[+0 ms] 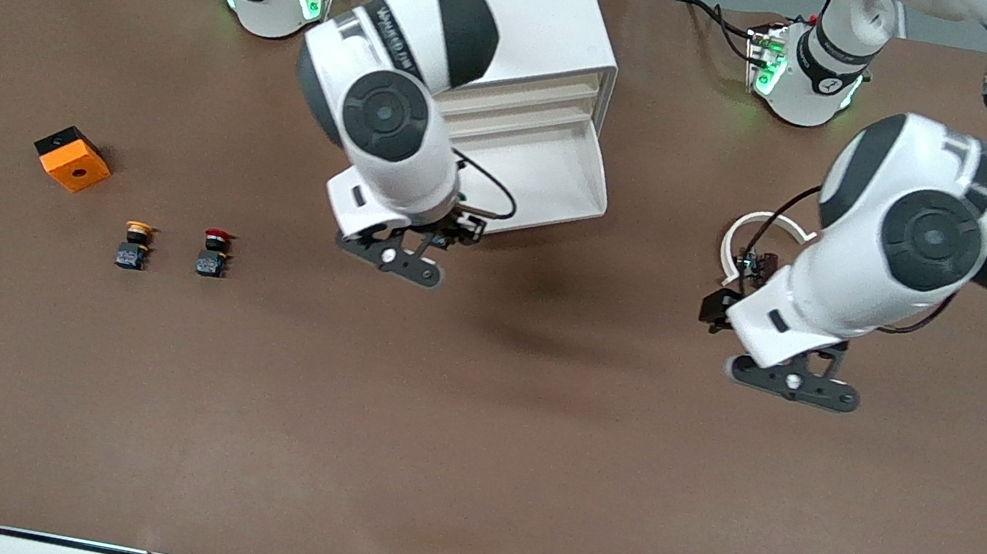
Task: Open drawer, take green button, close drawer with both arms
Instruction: 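Carry the button with the right gripper while the left gripper pushes the drawer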
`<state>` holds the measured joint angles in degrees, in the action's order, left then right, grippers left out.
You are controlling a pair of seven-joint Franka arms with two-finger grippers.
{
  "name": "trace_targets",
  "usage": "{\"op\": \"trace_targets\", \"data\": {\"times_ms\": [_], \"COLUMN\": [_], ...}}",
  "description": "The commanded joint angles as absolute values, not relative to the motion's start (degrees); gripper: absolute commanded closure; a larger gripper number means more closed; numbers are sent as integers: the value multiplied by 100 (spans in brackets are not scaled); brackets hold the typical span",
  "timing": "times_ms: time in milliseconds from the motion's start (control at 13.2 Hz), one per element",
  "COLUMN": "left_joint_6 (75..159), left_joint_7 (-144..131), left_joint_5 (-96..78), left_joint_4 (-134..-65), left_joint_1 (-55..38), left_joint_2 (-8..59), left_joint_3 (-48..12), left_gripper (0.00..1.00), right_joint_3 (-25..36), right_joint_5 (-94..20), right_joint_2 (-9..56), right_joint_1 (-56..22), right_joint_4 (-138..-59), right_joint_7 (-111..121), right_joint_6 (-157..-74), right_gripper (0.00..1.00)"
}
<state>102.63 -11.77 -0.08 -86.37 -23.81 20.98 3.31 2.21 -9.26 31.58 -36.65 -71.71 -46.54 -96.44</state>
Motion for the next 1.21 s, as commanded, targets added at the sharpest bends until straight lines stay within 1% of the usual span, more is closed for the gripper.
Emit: {"op": "trace_targets", "data": {"times_ms": [0, 76, 227, 378, 529, 680, 832, 1134], "left_joint_6": [10441, 10476, 10826, 10994, 11126, 11389, 11531, 11531], "left_joint_7": [-1859, -2255, -2609, -3362, -3638, -3822, -3858, -4174], "left_joint_5": [96, 123, -78, -717, -782, -800, -870, -888], "left_joint_4": [-8728, -8719, -8727, -8710, -8736, -8736, -8754, -8815], "left_joint_1": [-2898, -3022, -3067, -3076, -3355, -3480, -3568, -3902], "left_joint_2": [2354, 2442, 2714, 2969, 3216, 3409, 3629, 4060], "left_joint_3": [351, 352, 290, 246, 263, 255, 246, 211], "left_gripper": [0, 0, 0, 0, 0, 0, 0, 0], "right_joint_3": [158, 150, 158, 158, 158, 158, 158, 167], "right_joint_5": [-827, -722, -712, -668, -511, -387, -150, 0], "right_joint_2": [2594, 2427, 1989, 1575, 1276, 1152, 1204, 1344], "right_joint_1": [-3280, -3122, -2902, -2629, -2418, -2294, -2180, -2057], "right_joint_4": [-7917, -8215, -9109, -10016, -10737, -11423, -11724, -11795], "right_joint_7": [-3957, -3694, -3219, -2674, -2313, -2162, -2118, -2118], "right_joint_6": [-9738, -9921, -10605, -11265, -11810, -12530, -12927, -13016], "right_gripper": [100, 100, 100, 100, 100, 100, 100, 100]}}
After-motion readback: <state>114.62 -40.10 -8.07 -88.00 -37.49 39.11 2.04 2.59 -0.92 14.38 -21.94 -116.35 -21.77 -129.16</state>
